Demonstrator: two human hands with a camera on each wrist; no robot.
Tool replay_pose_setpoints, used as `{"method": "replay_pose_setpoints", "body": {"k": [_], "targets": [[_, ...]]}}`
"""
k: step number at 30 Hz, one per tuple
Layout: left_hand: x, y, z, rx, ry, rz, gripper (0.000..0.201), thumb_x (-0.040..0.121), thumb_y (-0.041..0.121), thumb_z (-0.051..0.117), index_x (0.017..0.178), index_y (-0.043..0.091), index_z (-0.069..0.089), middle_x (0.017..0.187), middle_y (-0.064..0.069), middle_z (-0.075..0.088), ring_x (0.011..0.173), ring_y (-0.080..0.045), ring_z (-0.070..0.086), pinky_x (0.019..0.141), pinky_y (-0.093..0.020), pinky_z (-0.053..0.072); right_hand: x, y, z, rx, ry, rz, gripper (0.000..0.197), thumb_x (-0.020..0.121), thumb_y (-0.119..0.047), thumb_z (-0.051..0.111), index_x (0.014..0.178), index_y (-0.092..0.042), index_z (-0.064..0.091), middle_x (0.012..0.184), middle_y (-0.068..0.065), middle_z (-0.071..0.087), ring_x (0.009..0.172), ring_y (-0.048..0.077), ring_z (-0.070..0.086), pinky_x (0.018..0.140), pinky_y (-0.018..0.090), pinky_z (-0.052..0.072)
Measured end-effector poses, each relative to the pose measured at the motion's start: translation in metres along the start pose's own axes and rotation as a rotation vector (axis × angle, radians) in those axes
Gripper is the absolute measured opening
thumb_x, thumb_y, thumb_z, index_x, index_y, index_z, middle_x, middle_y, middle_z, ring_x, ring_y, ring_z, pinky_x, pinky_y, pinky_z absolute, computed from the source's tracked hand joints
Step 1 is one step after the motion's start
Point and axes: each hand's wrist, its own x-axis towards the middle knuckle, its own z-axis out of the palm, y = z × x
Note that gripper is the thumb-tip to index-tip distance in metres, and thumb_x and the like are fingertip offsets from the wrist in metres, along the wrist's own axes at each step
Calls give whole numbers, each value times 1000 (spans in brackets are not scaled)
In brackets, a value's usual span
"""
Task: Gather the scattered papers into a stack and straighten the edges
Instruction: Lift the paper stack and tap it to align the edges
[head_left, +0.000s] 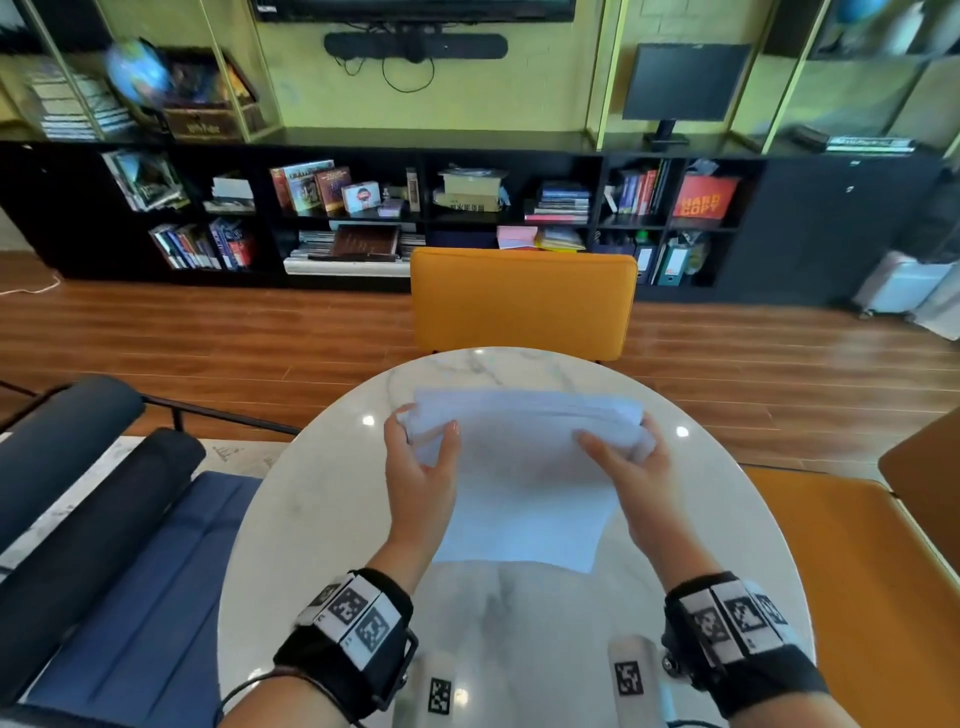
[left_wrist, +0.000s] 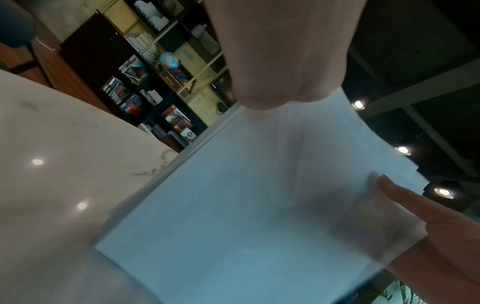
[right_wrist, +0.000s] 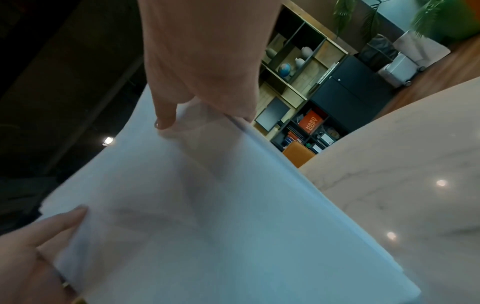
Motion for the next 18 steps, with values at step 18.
{"method": "replay_pose_setpoints", "body": {"k": [18], "targets": [[-14, -2, -10, -40, -38, -25, 23, 92, 18, 58, 105, 34, 49, 107, 13, 61, 106, -12, 61, 91, -28, 48, -9, 11, -8, -27, -47, 17, 43, 65, -27, 84, 103, -11, 72, 98, 4, 77, 91, 19, 74, 78, 37, 58]]}}
